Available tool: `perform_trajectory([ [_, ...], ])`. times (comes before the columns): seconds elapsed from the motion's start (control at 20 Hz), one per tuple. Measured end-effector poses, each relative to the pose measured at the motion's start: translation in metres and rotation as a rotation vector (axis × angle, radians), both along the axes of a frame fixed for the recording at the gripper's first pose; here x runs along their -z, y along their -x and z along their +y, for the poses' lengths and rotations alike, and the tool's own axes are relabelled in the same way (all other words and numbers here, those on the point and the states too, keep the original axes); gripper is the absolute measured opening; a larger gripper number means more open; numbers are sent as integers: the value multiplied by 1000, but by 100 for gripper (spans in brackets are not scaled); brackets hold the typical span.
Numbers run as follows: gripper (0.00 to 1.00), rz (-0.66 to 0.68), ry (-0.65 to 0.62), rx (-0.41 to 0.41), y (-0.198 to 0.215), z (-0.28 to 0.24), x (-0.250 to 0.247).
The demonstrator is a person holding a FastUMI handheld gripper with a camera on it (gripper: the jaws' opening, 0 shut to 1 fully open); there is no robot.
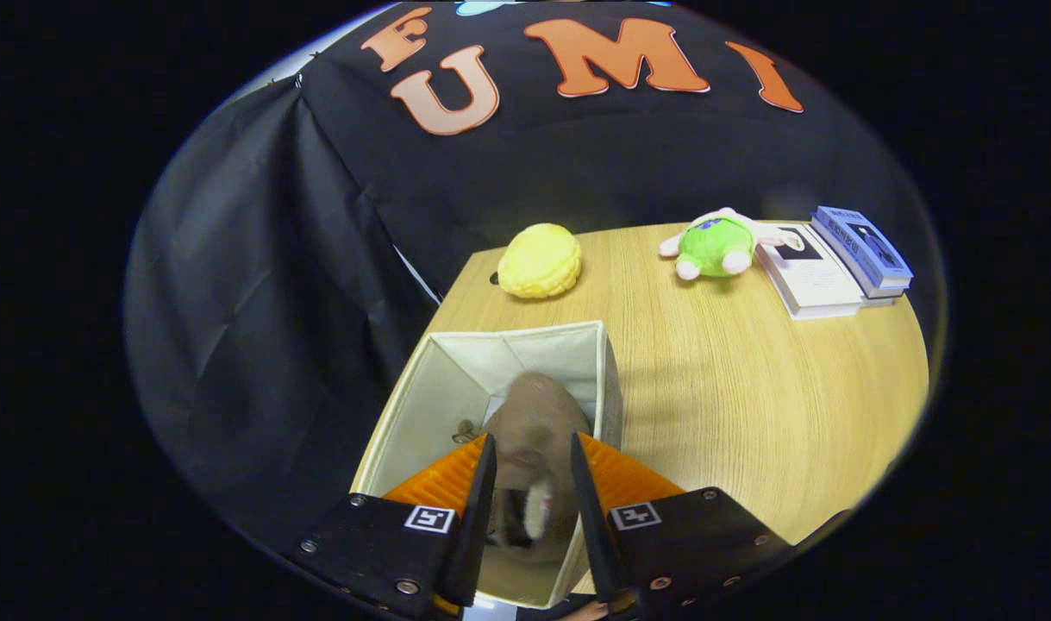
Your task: Open the storage box then place both shoes into the box .Put the left shoe in first, then the right shoe, with the right side of both shoes facing outward in a uniform manner.
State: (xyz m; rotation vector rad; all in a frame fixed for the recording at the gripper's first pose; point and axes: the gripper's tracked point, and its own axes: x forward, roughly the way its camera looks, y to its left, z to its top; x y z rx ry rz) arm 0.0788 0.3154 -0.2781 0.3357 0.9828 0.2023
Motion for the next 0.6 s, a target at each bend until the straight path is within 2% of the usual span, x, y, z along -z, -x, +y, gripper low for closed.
perform_trajectory([
  [0.2,65,-168,27,4,-3,-33,-48],
  [0.55,81,-493,132,39,-3,-117,-126],
  [0.6,83,-544,153,51,16,-133,-141],
])
